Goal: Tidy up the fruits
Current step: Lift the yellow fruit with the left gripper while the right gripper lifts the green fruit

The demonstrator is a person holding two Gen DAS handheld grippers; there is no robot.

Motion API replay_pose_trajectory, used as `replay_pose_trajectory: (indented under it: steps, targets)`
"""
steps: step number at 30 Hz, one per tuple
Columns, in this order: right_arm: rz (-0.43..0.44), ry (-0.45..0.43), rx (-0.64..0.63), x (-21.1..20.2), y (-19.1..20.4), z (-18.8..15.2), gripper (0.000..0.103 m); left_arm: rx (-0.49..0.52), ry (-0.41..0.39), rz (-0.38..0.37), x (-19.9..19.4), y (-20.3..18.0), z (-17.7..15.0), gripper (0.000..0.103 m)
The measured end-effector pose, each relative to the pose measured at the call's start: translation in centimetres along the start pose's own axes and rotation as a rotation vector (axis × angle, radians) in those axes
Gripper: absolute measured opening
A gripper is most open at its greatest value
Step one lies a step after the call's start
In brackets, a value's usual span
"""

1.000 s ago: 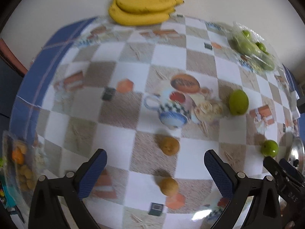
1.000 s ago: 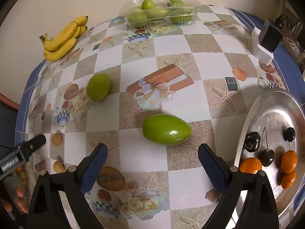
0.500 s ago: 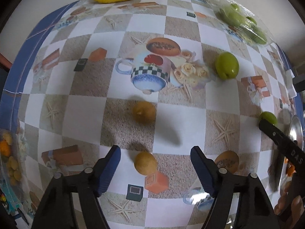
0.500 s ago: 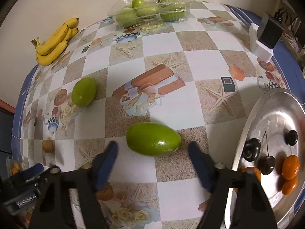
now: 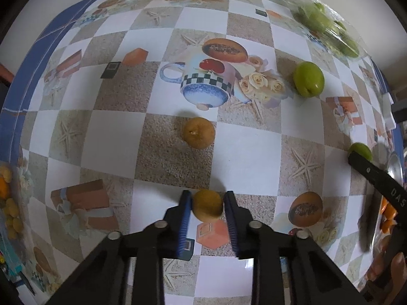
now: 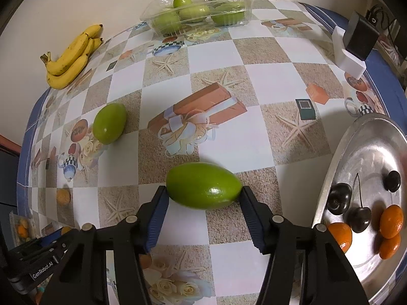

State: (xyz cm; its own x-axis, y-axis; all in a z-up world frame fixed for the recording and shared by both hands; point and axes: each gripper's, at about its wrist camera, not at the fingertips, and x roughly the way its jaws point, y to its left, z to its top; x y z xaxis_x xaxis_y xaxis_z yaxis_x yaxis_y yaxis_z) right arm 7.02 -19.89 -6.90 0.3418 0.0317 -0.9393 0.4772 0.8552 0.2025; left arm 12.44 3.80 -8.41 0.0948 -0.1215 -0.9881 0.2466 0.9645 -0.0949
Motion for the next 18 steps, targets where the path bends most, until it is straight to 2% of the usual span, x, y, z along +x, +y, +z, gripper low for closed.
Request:
replay_pose_trajectory:
  steps: [8, 18]
  targets:
    - [0.016, 0.002, 0.003, -0.3, -0.2, -0.1, 0.059, -0.008, -0.046, -0.01, -1.0, 0.4, 0.6, 0.027]
    - [0.056, -0.033, -0.023, -3.0, 0.8, -0.8, 0.059, -0.009, -0.13, -0.016, -4.1, -0.3, 1.9, 0.027]
